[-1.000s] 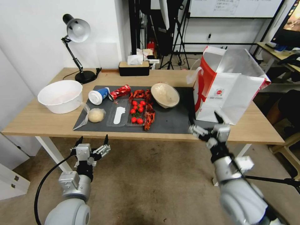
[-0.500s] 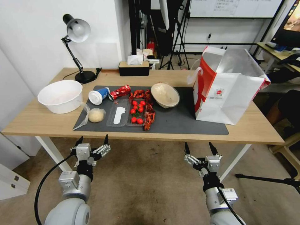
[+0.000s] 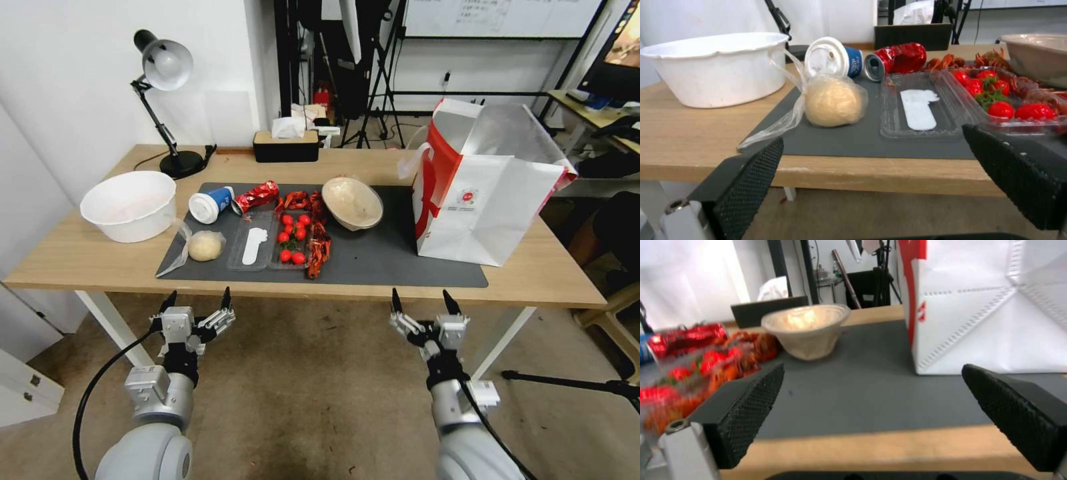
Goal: Pick up the trash from the table and place it into the takeout bag.
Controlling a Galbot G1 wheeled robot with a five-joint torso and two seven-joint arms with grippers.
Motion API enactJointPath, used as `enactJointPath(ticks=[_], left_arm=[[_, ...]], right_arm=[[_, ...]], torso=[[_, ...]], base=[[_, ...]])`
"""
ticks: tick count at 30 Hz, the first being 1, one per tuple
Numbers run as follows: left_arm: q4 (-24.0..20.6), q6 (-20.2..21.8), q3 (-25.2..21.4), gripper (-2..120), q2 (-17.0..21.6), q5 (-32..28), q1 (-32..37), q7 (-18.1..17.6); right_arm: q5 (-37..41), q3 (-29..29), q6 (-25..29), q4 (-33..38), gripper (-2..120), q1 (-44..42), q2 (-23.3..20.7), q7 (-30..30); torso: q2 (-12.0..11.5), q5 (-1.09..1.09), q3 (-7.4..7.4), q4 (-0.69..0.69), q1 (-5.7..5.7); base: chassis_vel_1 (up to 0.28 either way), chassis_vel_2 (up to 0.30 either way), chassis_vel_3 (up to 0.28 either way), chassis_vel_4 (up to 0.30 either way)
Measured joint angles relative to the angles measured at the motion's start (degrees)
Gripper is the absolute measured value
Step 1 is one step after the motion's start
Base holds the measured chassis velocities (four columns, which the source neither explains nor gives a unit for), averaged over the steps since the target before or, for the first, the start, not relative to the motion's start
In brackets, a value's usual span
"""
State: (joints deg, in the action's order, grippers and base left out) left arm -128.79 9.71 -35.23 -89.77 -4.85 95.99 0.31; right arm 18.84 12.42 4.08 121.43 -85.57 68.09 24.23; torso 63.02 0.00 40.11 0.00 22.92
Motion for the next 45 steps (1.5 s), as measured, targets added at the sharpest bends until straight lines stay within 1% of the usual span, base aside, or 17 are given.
enactJointPath(ticks=[3, 4, 6, 7, 10, 11, 13, 16, 17, 21, 22, 28, 37, 39, 42, 43, 45], left_arm=[[0.0, -0.1, 0.0, 100, 0.0, 0.0, 0.1, 0.0], [0.0, -0.1, 0.0, 100, 0.0, 0.0, 0.1, 0.0], [0.0, -0.1, 0.0, 100, 0.0, 0.1, 0.1, 0.0], [0.0, -0.1, 0.0, 100, 0.0, 0.1, 0.1, 0.0], [0.0, -0.1, 0.0, 100, 0.0, 0.3, 0.2, 0.0], [0.0, -0.1, 0.0, 100, 0.0, 0.3, 0.2, 0.0], [0.0, -0.1, 0.0, 100, 0.0, 0.5, 0.2, 0.0], [0.0, -0.1, 0.0, 100, 0.0, 0.5, 0.2, 0.0], [0.0, -0.1, -0.1, 100, 0.0, 0.5, 0.2, 0.0], [0.1, -0.1, -0.1, 100, 0.0, 0.5, 0.2, 0.0], [0.2, -0.1, -0.2, 100, -0.1, 0.6, 0.3, 0.0], [0.2, -0.5, -0.4, 100, -0.2, 0.8, 0.6, 0.0], [0.5, -1.4, -0.6, 100, -0.3, 0.9, 0.8, -0.1], [0.5, -1.5, -0.5, 100, -0.4, 1.0, 0.9, -0.1], [0.5, -1.6, -0.5, 100, -0.4, 1.1, 0.9, -0.1], [0.5, -1.7, -0.5, 100, -0.4, 1.1, 1.0, -0.1], [0.5, -1.7, -0.5, 100, -0.4, 1.1, 1.0, -0.1]], right_arm=[[6.5, -1.5, -2.3, -0.9, 99, 4.8, 0.1, 0.7], [6.5, -1.5, -2.3, -0.9, 99, 4.8, 0.1, 0.7], [11.3, -2.8, -3.9, -2.0, 99, 8.5, 0.1, 1.5], [11.3, -2.8, -3.9, -2.0, 99, 8.5, 0.1, 1.5], [18.3, -4.8, -6.5, -4.6, 98, 15.0, 0.2, 3.3], [18.3, -4.8, -6.5, -4.6, 98, 15.0, 0.2, 3.3], [23.0, -6.0, -7.7, -6.6, 98, 18.8, 0.3, 4.5], [25.2, -6.5, -8.2, -7.6, 96, 20.7, 0.4, 5.0], [28.0, -7.0, -8.7, -9.3, 96, 23.4, 0.6, 5.7], [29.2, -7.2, -8.8, -10.0, 95, 24.4, 0.7, 5.9], [32.9, -7.9, -9.4, -12.4, 95, 27.8, 1.4, 6.6], [37.0, -8.6, -10.1, -15.6, 95, 32.7, 3.2, 7.6], [38.4, -8.4, -11.3, -18.3, 92, 35.3, 4.0, 9.4], [38.8, -8.4, -11.7, -19.4, 88, 36.2, 4.2, 10.2], [39.0, -8.4, -11.8, -19.9, 86, 36.8, 4.4, 10.3], [39.1, -8.4, -11.9, -20.4, 83, 37.2, 4.6, 10.5], [39.1, -8.4, -11.9, -20.5, 83, 37.2, 4.7, 10.5]], torso=[[0.0, 0.0, 0.0, 0.0, 0.0], [0.0, 0.0, 0.0, 0.0, 0.0], [0.0, 0.0, 0.0, 0.0, -0.01], [0.0, 0.0, 0.0, 0.0, -0.01], [0.0, 0.0, 0.0, 0.0, 0.0], [0.0, 0.0, 0.0, 0.0, 0.0], [0.0, 0.0, 0.0, 0.0, 0.0], [0.0, 0.0, 0.0, -0.01, 0.0], [0.0, -0.01, 0.0, 0.01, 0.0], [0.0, 0.0, 0.0, 0.0, 0.0], [0.0, 0.0, 0.01, 0.0, 0.01], [0.0, -0.01, 0.0, 0.0, 0.02], [0.0, 0.0, 0.0, 0.0, 0.01], [0.0, 0.0, 0.01, 0.0, 0.0], [0.0, 0.0, 0.0, 0.0, 0.0], [0.0, 0.0, 0.01, -0.01, 0.0], [0.0, 0.0, 0.0, 0.0, 0.0]], base=[[0.0, 0.0, 0.0, 0.0], [0.0, 0.0, 0.0, 0.0], [0.0, 0.0, 0.0, 0.0], [0.0, 0.0, 0.0, 0.0], [0.0, 0.0, 0.0, 0.0], [0.0, 0.0, 0.0, 0.0], [0.0, 0.0, 0.0, 0.0], [0.0, 0.0, 0.0, 0.0], [0.0, 0.0, 0.0, 0.0], [0.0, 0.0, 0.0, 0.0], [0.0, 0.0, 0.0, 0.0], [0.0, 0.0, 0.0, 0.0], [0.0, 0.0, 0.0, 0.0], [0.0, 0.0, 0.0, 0.0], [0.0, 0.0, 0.0, 0.0], [0.0, 0.0, 0.0, 0.0], [0.0, 0.0, 0.0, 0.0]])
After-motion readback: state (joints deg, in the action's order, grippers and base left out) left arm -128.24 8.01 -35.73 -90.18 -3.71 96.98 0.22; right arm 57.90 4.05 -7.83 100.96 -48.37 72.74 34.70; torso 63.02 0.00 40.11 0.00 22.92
